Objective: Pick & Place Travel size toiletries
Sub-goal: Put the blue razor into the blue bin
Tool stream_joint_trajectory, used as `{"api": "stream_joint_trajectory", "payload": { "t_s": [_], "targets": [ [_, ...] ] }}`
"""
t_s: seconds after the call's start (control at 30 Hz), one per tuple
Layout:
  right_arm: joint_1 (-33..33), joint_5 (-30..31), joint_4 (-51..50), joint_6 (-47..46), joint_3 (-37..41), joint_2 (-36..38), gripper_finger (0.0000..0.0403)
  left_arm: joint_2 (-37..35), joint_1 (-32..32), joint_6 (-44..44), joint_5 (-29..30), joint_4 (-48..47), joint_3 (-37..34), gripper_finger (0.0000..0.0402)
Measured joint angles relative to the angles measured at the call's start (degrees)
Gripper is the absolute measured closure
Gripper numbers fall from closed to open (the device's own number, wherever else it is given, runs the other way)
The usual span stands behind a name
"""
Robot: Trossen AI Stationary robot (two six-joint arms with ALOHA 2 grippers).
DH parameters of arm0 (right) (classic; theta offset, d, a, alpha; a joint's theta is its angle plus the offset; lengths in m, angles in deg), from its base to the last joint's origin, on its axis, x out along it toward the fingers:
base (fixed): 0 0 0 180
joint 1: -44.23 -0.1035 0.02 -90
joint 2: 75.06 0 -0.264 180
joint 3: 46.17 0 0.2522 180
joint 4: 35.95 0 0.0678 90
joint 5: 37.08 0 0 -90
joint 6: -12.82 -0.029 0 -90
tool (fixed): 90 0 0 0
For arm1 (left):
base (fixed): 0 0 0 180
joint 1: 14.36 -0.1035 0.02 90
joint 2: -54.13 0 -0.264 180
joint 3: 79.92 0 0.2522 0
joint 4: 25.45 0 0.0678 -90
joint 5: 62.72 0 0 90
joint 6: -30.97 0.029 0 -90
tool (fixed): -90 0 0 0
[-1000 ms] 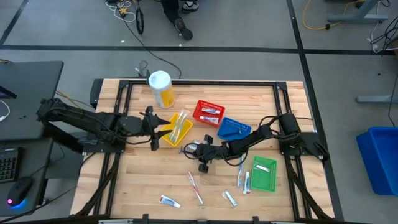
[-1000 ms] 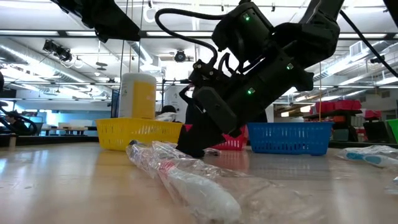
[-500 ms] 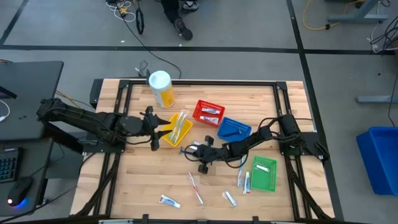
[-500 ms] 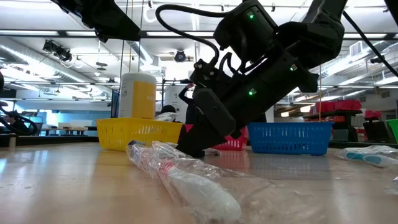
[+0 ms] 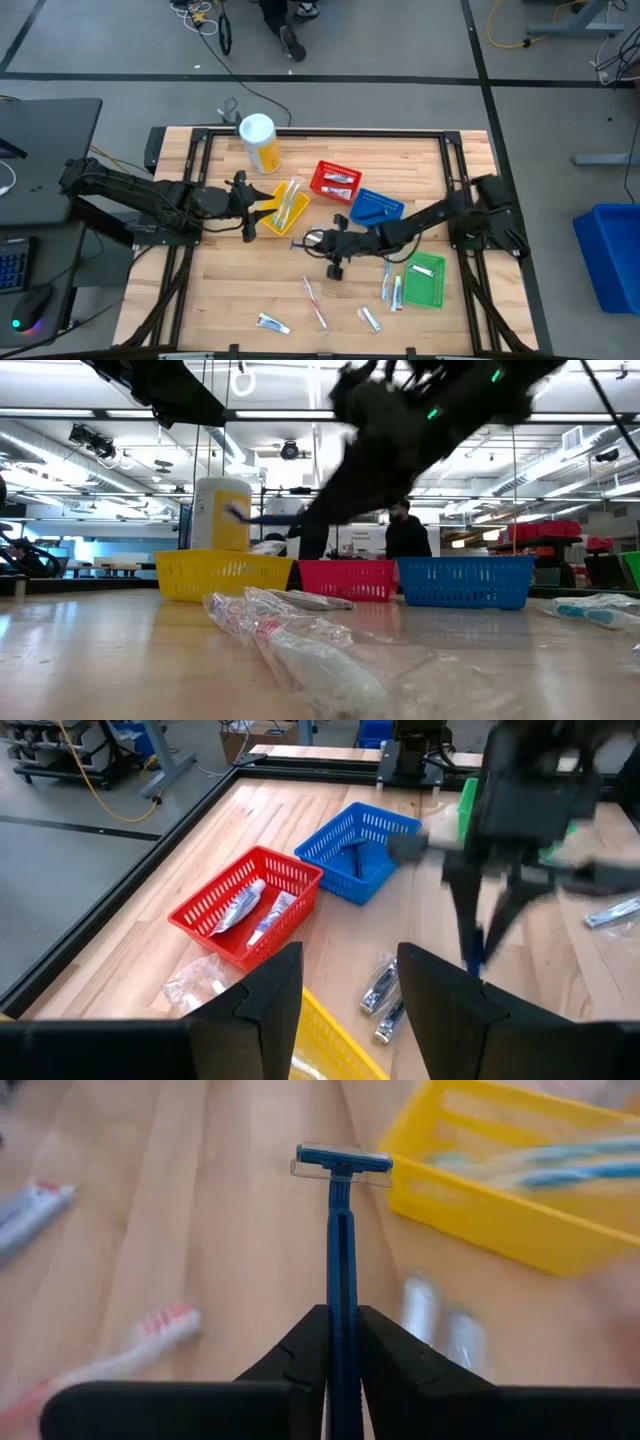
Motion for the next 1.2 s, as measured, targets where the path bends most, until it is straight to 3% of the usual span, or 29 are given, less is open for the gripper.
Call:
{"api": "stream_joint_trajectory", "payload": {
  "t_s": [0.3, 0.6, 0.77, 0.93, 1.2],
  "targets": [
    [-0.1, 11.1, -35.2, -8.6, 0.0, 18.2, 0.0349, 0.0, 0.0, -0.4, 0.0, -0.3, 0.0, 0.023],
    [-0.1, 11.0, -58.5, -22.2, 0.8, 28.6, 0.0348, 0.0, 0.0, -0.5, 1.0, -0.6, 0.0, 0.023],
    [0.3, 8.1, -60.0, -26.0, 6.1, 28.9, 0.0348, 0.0, 0.0, -0.6, 3.1, -0.7, 0.0, 0.023],
    [0.5, 7.4, -54.3, -25.8, 11.5, 28.8, 0.0346, 0.0, 0.0, -0.7, 3.1, -0.6, 0.0, 0.023],
    [2.1, 7.4, -52.4, -24.9, 14.4, 28.8, 0.0337, 0.0, 0.0, -0.7, 3.1, -0.6, 0.0, 0.023]
  ]
}}
